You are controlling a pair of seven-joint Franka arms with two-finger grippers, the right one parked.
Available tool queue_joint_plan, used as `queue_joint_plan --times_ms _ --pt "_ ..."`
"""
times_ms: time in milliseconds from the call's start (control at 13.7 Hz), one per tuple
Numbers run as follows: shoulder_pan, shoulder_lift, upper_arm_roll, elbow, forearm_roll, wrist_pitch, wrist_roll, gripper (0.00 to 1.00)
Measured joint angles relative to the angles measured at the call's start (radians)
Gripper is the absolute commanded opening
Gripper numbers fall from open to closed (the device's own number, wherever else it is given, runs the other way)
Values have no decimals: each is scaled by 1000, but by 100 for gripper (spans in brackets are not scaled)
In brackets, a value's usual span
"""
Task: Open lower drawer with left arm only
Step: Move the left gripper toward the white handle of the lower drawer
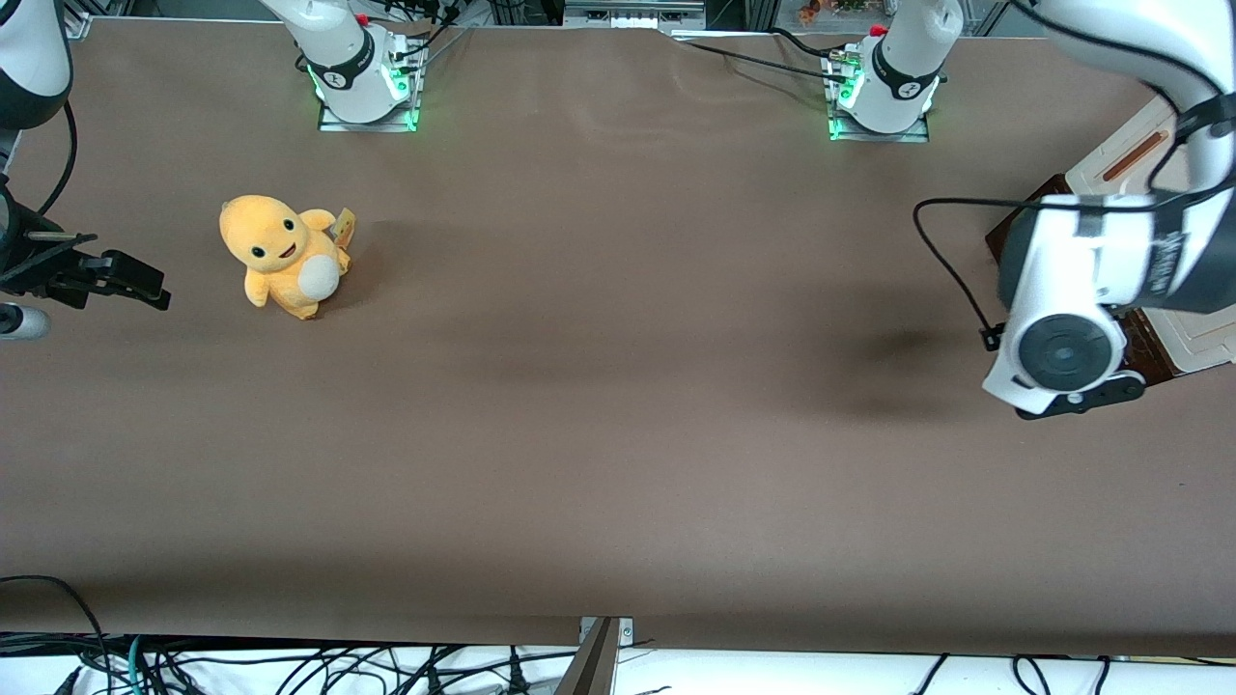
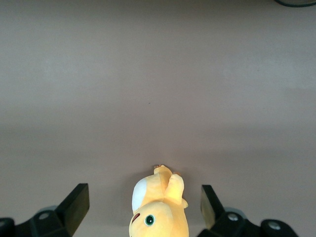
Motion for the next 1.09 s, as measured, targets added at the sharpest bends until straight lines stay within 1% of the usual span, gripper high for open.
queue_joint_plan --times_ms 437,583,948,1093 --pt "-36 23 -4 -115 145 33 -231 100" --pt "-41 29 -4 -149 169 41 -280 100" --pt "-56 45 -29 -239 277 45 -418 100" --pt "-56 58 -33 -263 291 46 -456 100"
